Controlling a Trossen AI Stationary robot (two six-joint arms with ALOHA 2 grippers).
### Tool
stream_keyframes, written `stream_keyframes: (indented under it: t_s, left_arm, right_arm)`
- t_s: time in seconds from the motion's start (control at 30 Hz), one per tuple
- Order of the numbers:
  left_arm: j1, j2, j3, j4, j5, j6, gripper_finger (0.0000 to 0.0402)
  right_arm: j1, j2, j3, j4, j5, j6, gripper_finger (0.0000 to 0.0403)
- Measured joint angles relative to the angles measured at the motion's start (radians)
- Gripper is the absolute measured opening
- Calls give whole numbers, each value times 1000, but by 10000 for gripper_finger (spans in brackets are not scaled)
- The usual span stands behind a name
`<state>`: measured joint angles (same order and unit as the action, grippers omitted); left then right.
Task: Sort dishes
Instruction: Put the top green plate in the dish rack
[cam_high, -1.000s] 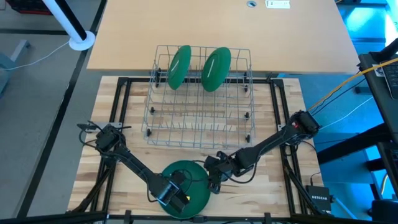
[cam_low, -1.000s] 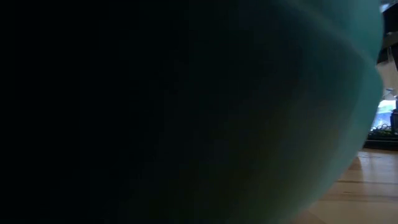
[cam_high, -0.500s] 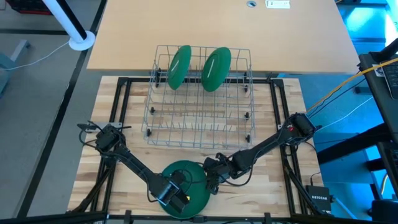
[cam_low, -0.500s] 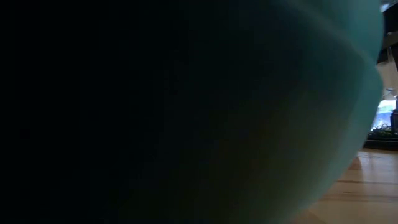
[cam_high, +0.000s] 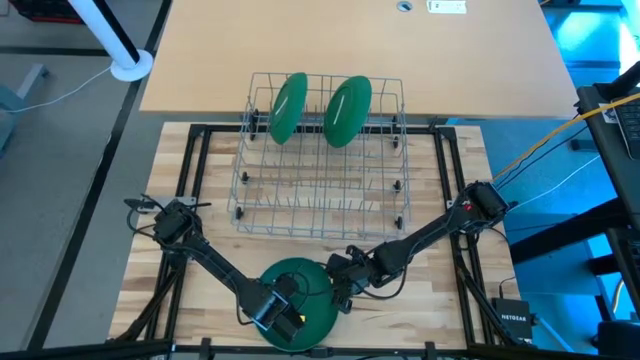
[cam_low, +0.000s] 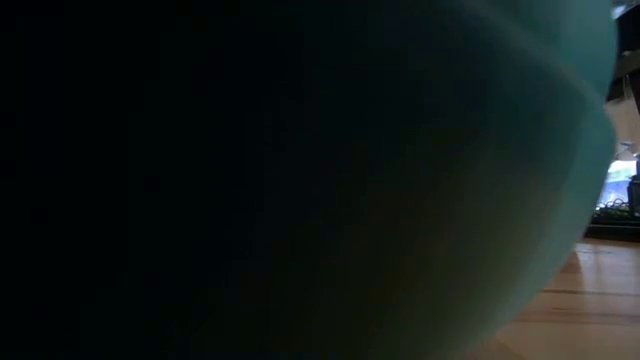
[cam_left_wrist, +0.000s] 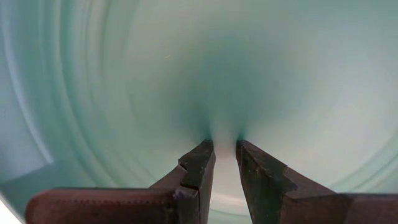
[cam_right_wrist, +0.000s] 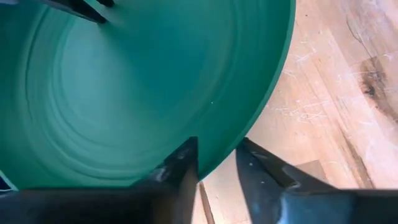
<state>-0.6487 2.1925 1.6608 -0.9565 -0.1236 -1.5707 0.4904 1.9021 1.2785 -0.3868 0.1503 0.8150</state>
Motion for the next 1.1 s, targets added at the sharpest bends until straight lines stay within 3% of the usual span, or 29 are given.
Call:
stream_keyframes:
  t_s: [0.27,0.5,1.1]
  left_arm:
    - [0,0,1,21,4,1,70]
    - [0,3,31,6,5,84,70]
    - [-22,10,259,-223,-21,247,70]
  right_arm:
    - [-5,-1,0,-5,82,-6,13]
    - [-3,-1,0,-5,86,-27,15]
    - [3,-25,0,-10,52,-90,5]
